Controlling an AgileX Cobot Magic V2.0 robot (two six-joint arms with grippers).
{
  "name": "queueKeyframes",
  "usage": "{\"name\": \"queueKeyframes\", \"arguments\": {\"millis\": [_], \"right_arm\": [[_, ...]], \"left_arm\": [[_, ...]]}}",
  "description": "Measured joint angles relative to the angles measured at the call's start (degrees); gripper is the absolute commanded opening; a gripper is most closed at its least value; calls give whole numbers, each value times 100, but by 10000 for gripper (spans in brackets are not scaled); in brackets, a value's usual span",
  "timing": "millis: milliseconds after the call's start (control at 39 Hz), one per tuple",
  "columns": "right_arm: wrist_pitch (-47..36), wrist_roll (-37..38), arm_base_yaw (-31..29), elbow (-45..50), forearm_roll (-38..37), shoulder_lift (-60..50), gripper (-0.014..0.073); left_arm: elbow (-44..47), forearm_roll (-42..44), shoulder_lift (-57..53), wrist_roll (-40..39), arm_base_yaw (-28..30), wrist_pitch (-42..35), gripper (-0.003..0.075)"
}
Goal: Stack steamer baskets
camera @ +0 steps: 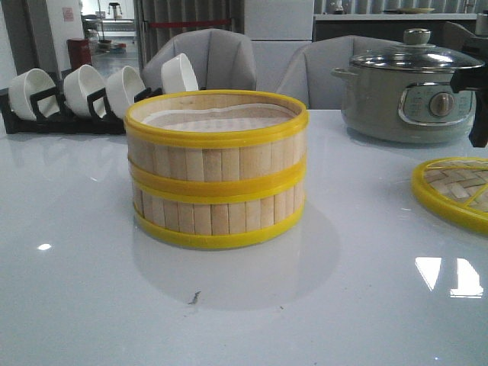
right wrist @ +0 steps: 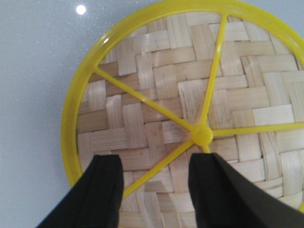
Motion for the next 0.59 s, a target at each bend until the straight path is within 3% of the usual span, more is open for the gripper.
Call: {"name": "queueKeyframes", "arguments": {"millis": [590], "right_arm": [[110,0,-225,-169,-246,238,436]], "left_arm": [[0,4,0,0,0,0,87]]}}
